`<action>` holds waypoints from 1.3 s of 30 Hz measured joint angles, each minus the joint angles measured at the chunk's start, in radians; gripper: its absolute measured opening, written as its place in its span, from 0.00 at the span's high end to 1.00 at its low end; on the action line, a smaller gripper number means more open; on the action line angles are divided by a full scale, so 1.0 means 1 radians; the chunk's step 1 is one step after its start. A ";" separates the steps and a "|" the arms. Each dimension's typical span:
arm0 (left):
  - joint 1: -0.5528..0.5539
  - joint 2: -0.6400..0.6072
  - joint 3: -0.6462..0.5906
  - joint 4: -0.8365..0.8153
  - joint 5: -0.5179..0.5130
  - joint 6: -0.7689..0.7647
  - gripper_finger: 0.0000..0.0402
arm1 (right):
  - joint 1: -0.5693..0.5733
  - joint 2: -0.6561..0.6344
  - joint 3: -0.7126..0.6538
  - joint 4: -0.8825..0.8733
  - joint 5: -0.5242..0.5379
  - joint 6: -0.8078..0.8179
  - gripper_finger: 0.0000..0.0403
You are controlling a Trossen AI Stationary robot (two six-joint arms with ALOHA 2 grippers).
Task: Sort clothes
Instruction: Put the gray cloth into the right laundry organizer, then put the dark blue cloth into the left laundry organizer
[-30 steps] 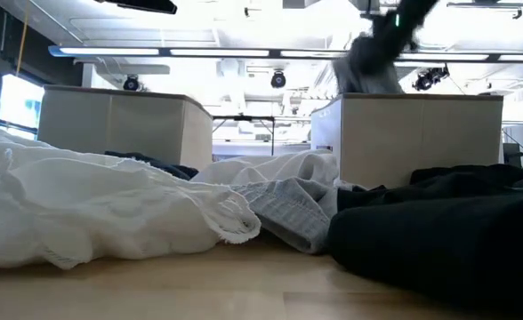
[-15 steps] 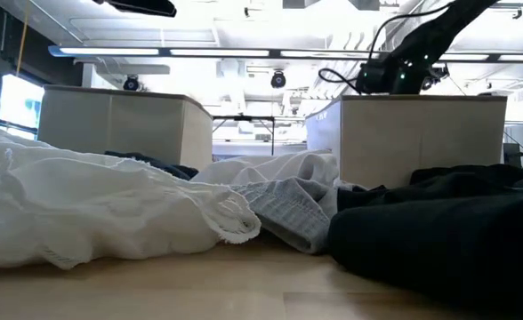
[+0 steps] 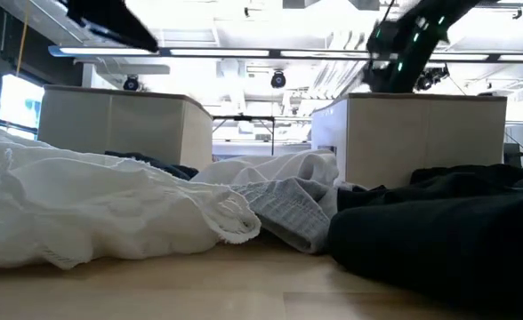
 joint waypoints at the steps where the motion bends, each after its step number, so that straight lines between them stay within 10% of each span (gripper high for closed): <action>1: 0.000 0.009 0.000 -0.017 -0.001 -0.038 0.74 | 0.010 -0.035 0.006 0.008 0.004 0.010 0.51; 12: 0.117 0.170 0.000 -0.126 -0.024 -0.296 0.65 | 0.219 -0.310 0.011 0.057 0.219 0.069 0.50; 25: 0.363 0.454 0.000 -0.103 0.191 -0.346 0.31 | 0.538 -0.230 0.011 0.059 0.219 0.111 0.50; 33: 0.404 0.646 0.004 -0.035 0.353 -0.249 0.38 | 0.731 -0.145 0.011 0.064 0.219 0.136 0.50; 39: 0.401 0.653 0.004 0.023 0.414 -0.172 0.67 | 0.876 -0.089 0.011 0.066 0.273 0.210 0.50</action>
